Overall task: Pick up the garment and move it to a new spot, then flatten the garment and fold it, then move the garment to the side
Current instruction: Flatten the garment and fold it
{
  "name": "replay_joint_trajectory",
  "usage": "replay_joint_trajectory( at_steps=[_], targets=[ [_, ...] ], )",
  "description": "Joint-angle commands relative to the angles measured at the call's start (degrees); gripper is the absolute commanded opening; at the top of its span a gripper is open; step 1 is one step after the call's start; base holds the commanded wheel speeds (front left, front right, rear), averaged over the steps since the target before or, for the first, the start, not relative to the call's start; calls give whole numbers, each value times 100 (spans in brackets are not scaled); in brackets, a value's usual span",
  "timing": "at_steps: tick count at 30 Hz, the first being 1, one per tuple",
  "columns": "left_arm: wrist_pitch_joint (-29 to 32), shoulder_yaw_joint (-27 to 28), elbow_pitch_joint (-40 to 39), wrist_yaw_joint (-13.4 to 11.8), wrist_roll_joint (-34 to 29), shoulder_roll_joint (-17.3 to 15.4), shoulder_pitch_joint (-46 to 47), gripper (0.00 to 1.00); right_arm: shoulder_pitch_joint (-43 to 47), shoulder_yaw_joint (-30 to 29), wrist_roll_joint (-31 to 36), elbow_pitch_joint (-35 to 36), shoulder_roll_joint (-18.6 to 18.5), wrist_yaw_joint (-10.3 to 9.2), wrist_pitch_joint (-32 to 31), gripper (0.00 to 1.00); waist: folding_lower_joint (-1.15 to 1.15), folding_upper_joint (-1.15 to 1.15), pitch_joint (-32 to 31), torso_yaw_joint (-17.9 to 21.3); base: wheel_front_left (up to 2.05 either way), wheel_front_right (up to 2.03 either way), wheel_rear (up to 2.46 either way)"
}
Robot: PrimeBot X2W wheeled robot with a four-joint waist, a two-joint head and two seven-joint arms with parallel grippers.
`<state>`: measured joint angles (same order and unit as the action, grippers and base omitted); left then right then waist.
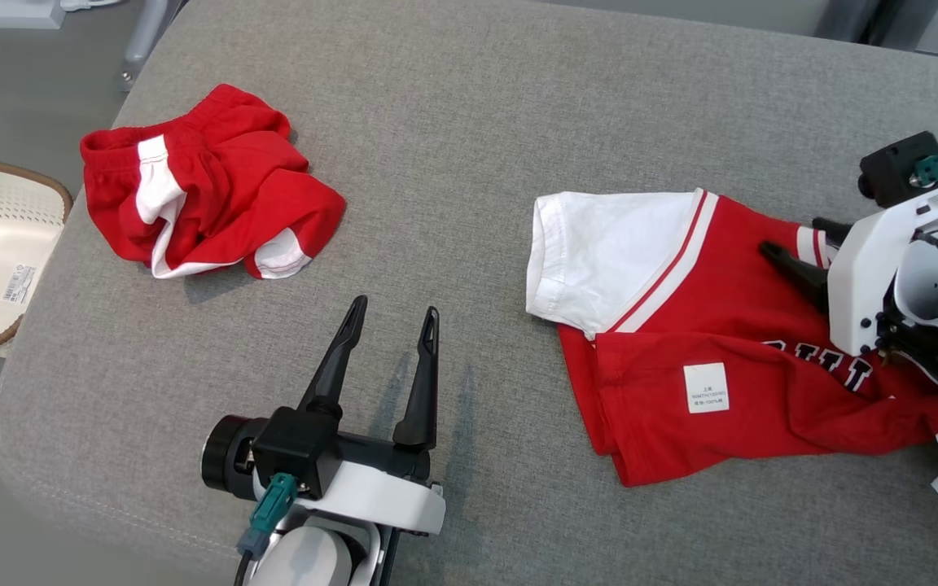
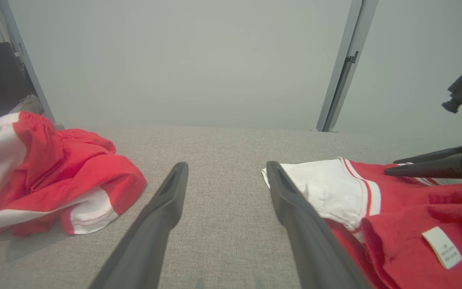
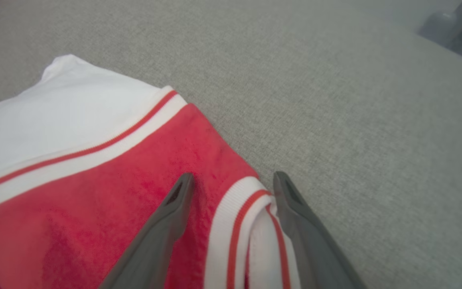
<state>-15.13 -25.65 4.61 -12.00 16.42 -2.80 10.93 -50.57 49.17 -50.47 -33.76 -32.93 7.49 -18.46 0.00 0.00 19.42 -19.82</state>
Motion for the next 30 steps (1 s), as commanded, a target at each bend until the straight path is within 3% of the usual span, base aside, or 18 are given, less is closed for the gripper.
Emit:
replay_joint_trajectory(
  at_steps=[1, 2, 10, 17, 23, 30],
  targets=[
    [-3, -7, 18, -36, 30, -18, 77, 100, -84, 135, -113, -25, -46, 1, -102, 40, 0, 0, 16, -26, 0, 0, 0],
    [-3, -13, 21, -41, 37, -19, 84, 100, -132, 243, -162, -11, -78, 1, -132, 0, 0, 0, 18, -35, 0, 0, 0],
    [-3, 28, 70, -69, 40, -17, 90, 100, -400, 639, -574, -43, -164, 0, 183, 0, 0, 0, -36, 1, 0, 0, 0],
    [-3, 49, 64, -58, -5, -17, 94, 100, -801, 557, -505, -370, -207, 0, 1346, 0, 0, 0, -78, 84, 0, 0, 0],
    [-3, 67, 69, -41, -29, -18, 108, 100, -1134, 250, -297, -1211, -221, 0, 2211, 0, 0, 0, -89, 150, 0, 0, 0],
    [-3, 69, 82, -31, -46, -20, 116, 100, -1734, -369, 465, -3168, -208, 0, 3260, 0, 0, 0, -116, 218, 0, 0, 0]
  ],
)
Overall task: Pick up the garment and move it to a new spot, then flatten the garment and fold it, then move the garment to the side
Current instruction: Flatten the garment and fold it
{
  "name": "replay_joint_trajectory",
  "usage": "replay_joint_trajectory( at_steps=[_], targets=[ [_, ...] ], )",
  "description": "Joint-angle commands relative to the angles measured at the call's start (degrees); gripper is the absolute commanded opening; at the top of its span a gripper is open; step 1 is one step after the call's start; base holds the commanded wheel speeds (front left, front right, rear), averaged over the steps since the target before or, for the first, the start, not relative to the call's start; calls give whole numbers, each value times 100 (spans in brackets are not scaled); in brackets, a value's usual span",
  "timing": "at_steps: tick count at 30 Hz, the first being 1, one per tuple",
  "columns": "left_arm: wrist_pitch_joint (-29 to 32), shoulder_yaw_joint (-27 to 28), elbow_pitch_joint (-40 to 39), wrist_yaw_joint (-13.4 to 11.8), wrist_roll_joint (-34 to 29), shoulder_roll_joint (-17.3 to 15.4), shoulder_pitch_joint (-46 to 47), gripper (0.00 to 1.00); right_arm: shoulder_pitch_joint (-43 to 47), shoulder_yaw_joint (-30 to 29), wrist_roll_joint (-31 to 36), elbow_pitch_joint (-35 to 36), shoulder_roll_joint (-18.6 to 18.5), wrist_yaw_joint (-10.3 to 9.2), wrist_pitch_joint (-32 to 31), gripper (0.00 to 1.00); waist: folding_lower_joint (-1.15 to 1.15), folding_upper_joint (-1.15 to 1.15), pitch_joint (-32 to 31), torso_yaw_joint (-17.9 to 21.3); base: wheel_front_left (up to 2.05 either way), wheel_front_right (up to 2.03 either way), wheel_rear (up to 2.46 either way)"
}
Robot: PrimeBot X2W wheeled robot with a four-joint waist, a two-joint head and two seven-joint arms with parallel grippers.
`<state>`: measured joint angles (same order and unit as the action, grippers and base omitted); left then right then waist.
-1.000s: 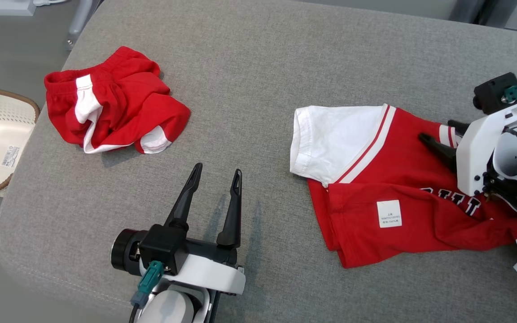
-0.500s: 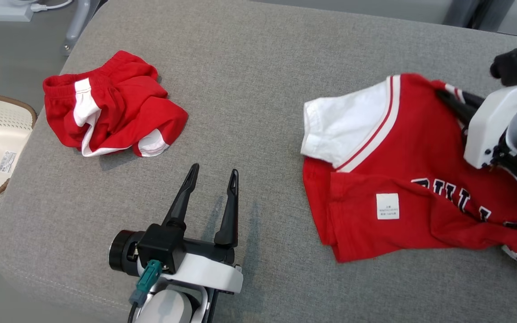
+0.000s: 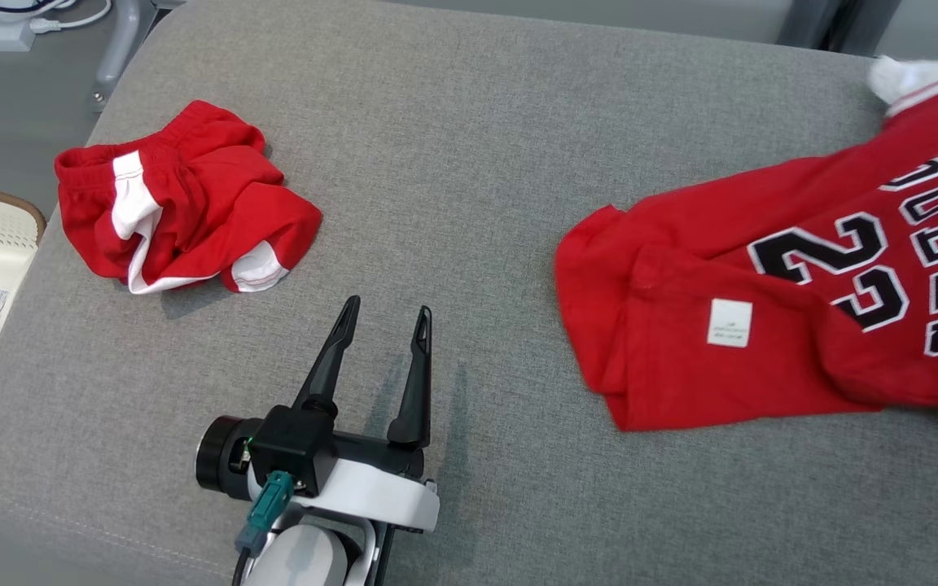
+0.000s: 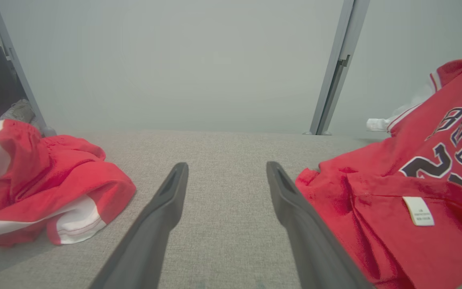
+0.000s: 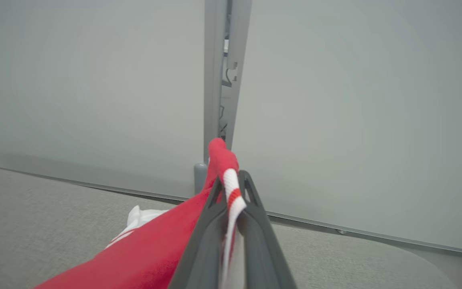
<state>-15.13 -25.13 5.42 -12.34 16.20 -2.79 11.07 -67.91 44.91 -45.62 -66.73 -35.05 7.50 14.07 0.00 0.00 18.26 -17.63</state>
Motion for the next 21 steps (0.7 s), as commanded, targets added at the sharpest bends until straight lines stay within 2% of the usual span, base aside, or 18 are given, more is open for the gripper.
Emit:
replay_joint_trajectory(
  at_steps=[1, 5, 6, 13, 21],
  targets=[
    [-3, 15, -2, 1, -30, -21, 105, 100, -124, -65, 93, -175, -23, -1, 65, 0, 0, 0, 1, 4, 0, 0, 0],
    [-3, 21, -5, 4, -45, -19, 133, 100, -272, -560, 380, -578, -25, -1, 118, 0, 0, 0, 13, 28, 0, 0, 0],
    [-3, 39, 11, 14, -64, -20, 112, 100, 93, -687, 407, -659, 162, -1, 115, 100, 0, 0, -16, 53, 0, 0, 0],
    [-3, 151, 56, 41, -134, -20, -40, 100, 615, -447, 412, -568, 549, -1, -337, 100, 0, 0, -206, 310, 0, 0, 0],
    [-3, 445, 91, 125, -237, -22, -141, 100, 739, -241, 464, -476, 807, -1, -481, 100, 0, 0, -669, 932, 0, 0, 0]
  ],
)
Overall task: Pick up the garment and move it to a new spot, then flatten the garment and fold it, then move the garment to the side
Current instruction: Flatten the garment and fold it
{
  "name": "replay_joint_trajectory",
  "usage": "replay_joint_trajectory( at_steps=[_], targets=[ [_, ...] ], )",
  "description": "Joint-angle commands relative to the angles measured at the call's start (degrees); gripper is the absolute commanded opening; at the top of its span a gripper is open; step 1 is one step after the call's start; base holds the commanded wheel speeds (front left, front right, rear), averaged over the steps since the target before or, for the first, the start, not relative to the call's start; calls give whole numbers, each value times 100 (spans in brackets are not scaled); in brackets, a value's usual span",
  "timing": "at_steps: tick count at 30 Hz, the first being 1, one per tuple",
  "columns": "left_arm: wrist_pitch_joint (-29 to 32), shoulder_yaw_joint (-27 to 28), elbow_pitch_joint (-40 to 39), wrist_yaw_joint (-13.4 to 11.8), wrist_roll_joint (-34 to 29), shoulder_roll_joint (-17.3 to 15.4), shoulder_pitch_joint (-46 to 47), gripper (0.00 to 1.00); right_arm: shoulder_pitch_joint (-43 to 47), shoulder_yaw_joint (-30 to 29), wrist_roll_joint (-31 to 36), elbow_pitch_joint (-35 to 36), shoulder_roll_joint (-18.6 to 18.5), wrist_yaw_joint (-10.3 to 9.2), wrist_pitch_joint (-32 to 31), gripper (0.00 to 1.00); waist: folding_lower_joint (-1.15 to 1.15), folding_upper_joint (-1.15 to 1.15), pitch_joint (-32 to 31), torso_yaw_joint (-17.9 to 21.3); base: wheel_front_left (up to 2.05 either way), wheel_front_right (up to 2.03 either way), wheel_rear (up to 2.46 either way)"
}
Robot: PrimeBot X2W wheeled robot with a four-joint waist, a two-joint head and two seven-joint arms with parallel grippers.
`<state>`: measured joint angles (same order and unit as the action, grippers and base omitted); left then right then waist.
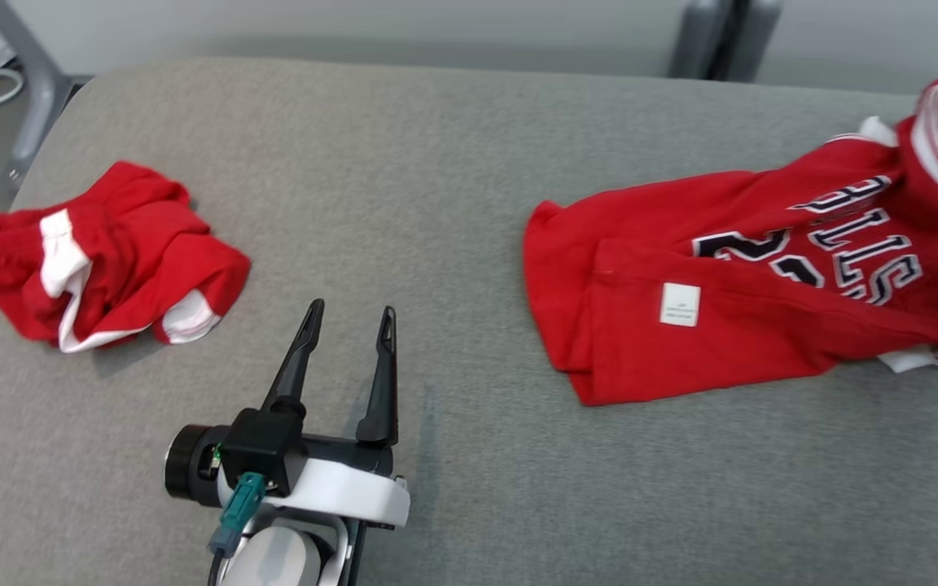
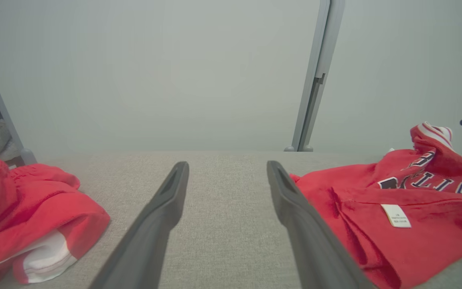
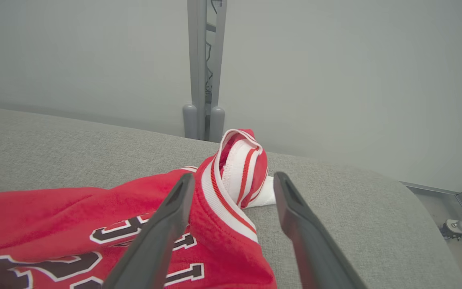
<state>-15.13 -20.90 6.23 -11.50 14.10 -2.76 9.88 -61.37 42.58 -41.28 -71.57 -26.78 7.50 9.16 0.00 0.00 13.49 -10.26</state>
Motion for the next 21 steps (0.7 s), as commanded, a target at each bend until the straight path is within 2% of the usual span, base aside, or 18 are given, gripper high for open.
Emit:
replay_joint_trajectory(
  at_steps=[1, 5, 9, 12, 13, 14, 15, 16, 21],
  targets=[
    [-3, 68, 7, 36, -31, -23, -35, 100, 110, 30, 53, 77, 16, -1, 66, 100, 0, 0, -264, 273, 0, 0, 0],
    [-3, 237, -58, 64, 98, -24, -156, 100, 243, 97, 10, 576, 34, -1, 423, 100, 0, 0, -538, 550, 0, 0, 0],
    [-3, 406, -187, 56, 201, -21, -261, 100, 580, -144, 34, 1322, -68, -1, 606, 100, 0, 0, -768, 811, 0, 0, 0],
    [-3, 497, -257, 59, 225, -25, -327, 100, 1152, -798, 317, 2256, -181, -1, 607, 100, 0, 0, -911, 986, 0, 0, 0],
    [-3, 497, -257, 59, 225, -25, -327, 100, 1152, -798, 317, 2256, -181, -1, 607, 100, 0, 0, -911, 986, 0, 0, 0],
    [-2, 510, -271, 64, 250, -21, -375, 100, 1762, -1350, 591, 2887, -146, -1, 607, 100, 0, 0, -980, 1076, 0, 0, 0],
    [-2, 513, -280, 66, 255, -21, -379, 100, 2059, -1674, 739, 3185, -115, -1, 608, 100, 0, 0, -998, 1113, 0, 0, 0],
    [-2, 513, -280, 66, 255, -21, -379, 100, 2059, -1674, 739, 3185, -115, -1, 608, 100, 0, 0, -998, 1113, 0, 0, 0],
    [-2, 470, -237, 101, 239, -22, -456, 100, 3596, -3110, 1529, 4545, 453, -1, 609, 100, 0, 0, -974, 1337, 0, 0, 0]
  ],
)
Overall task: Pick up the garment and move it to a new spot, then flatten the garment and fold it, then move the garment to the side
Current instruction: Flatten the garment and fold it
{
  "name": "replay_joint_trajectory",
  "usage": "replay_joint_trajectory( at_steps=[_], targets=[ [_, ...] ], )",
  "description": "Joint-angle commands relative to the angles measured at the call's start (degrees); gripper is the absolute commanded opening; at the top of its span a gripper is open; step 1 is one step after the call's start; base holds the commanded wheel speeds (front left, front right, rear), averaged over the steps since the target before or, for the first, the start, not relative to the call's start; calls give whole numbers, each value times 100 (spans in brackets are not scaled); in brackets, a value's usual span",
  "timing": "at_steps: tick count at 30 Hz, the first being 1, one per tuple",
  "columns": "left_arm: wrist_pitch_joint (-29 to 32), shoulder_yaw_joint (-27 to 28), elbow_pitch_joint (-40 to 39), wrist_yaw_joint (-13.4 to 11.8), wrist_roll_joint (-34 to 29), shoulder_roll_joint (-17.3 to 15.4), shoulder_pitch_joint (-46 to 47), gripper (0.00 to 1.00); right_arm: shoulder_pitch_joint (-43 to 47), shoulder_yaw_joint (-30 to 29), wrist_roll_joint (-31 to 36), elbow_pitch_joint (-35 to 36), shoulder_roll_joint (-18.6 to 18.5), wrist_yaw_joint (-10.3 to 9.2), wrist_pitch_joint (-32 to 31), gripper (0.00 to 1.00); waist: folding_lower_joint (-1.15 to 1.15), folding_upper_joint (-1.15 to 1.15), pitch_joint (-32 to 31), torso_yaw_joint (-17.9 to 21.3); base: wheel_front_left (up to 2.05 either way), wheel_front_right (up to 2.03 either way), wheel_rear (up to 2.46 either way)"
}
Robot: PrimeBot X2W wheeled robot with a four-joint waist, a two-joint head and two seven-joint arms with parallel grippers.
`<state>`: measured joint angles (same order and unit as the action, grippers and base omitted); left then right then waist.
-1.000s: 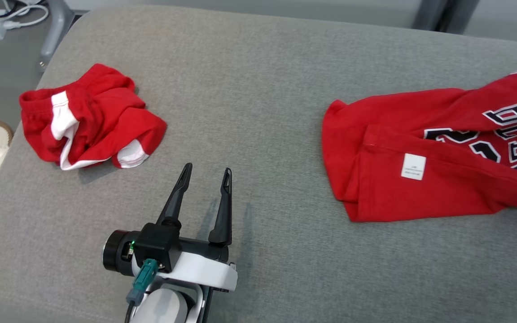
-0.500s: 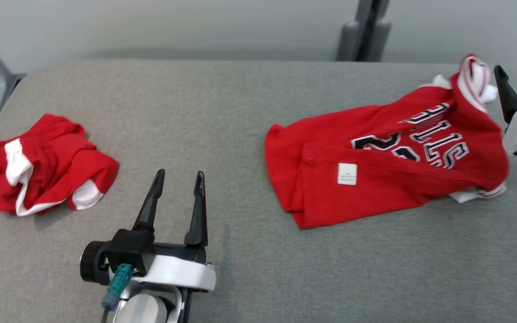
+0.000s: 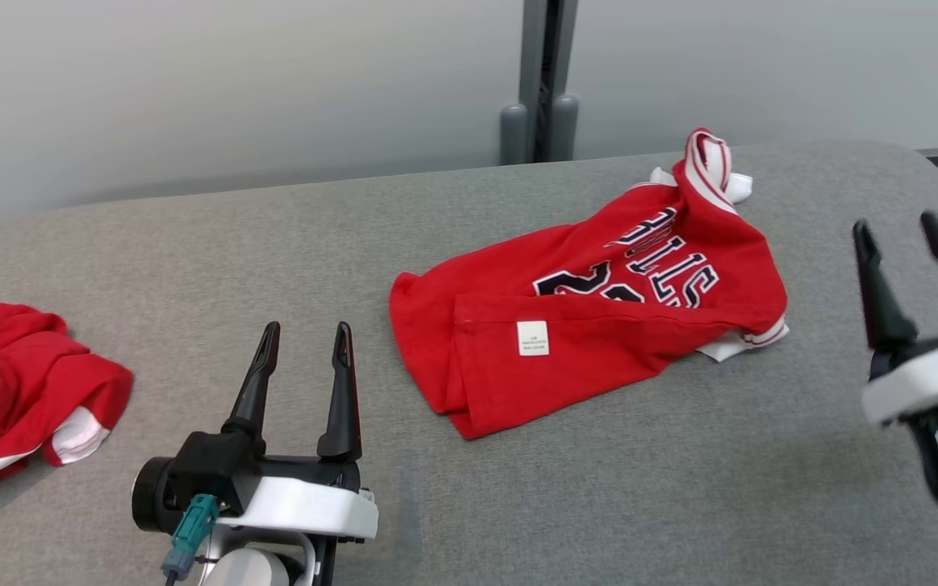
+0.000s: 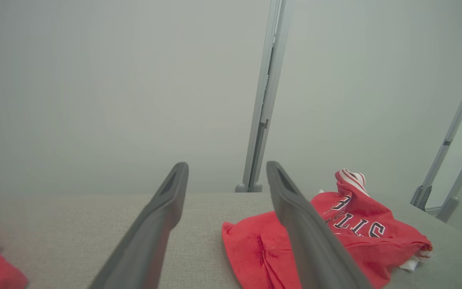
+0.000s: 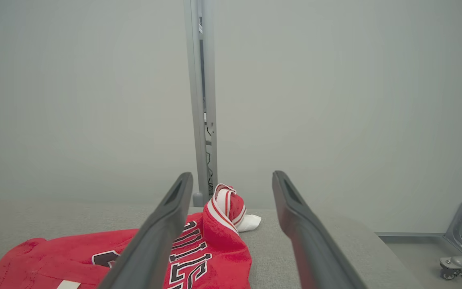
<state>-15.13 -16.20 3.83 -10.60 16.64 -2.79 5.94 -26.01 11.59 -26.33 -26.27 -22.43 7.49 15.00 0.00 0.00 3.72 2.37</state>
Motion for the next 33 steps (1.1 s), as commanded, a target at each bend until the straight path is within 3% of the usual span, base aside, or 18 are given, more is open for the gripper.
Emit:
replay_joint_trajectory(
  at_steps=[1, 6, 13, 22, 33],
  targets=[
    [-3, 7, 20, 21, -24, -22, -63, 100, 281, -174, 210, 221, 143, 1, 25, 100, 0, 0, 22, 125, 0, 0, 0],
    [-3, 11, 73, 47, -70, -21, 39, 100, 973, -722, 783, 882, 716, 1, 26, 100, 0, 0, 164, 367, 0, 0, 0],
    [-3, -159, 517, 240, -63, -21, 388, 100, 1293, -905, 1013, 1127, 1135, 0, 26, 100, 0, 0, 439, 739, 0, 0, 0],
    [275, -417, 2307, 442, -324, -50, 1470, 100, 1430, -882, 1080, 1108, 1469, 1, 27, 100, 0, 0, 764, 1220, 0, 0, 0],
    [900, -360, 3902, 416, -265, -138, 2582, 100, 1305, -871, 936, 1012, 1647, 1, 27, 100, 0, 0, 1018, 1566, 0, 0, 0]
  ],
)
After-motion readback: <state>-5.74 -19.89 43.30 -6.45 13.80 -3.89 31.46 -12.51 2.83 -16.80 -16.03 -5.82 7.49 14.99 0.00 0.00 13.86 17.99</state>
